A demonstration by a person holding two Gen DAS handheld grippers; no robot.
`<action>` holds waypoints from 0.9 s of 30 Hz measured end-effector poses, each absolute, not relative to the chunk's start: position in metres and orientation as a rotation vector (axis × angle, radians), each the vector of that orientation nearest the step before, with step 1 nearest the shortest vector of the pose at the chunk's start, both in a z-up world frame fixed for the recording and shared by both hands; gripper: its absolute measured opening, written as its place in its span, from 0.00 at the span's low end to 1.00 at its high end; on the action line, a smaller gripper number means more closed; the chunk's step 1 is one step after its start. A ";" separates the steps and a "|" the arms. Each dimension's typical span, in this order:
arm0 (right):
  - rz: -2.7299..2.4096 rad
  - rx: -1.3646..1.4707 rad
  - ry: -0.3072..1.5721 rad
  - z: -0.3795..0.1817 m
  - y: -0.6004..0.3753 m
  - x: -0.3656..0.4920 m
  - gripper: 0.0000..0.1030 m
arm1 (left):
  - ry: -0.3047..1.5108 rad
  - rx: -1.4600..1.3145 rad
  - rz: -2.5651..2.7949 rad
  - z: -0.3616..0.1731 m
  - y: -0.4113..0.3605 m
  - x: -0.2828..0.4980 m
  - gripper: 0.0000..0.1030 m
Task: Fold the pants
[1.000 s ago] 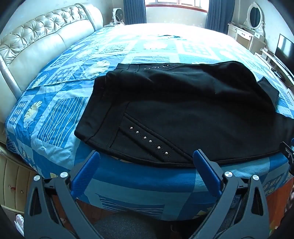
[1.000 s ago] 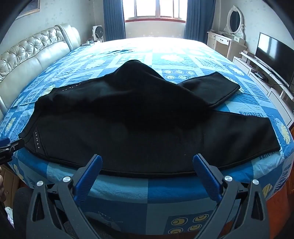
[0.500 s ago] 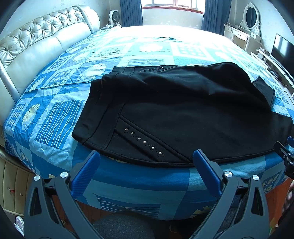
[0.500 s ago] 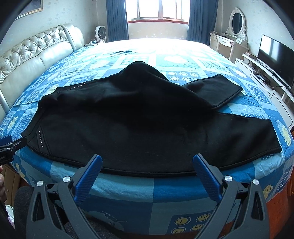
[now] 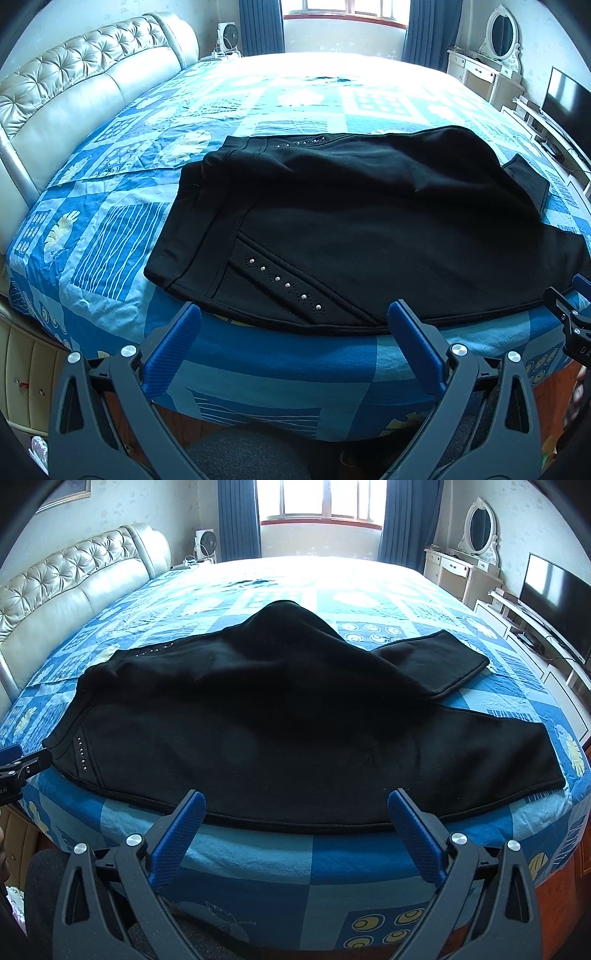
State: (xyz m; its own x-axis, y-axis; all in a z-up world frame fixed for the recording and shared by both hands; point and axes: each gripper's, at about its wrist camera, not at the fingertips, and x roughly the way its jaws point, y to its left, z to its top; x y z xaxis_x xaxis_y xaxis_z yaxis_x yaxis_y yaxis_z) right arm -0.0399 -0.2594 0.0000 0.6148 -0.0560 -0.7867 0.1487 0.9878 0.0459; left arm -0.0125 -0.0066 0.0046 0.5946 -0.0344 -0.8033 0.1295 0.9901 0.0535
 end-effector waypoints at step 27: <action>-0.123 0.120 0.898 -0.002 -0.257 -0.041 0.96 | 0.929 0.108 -0.102 0.006 -0.007 -0.016 0.98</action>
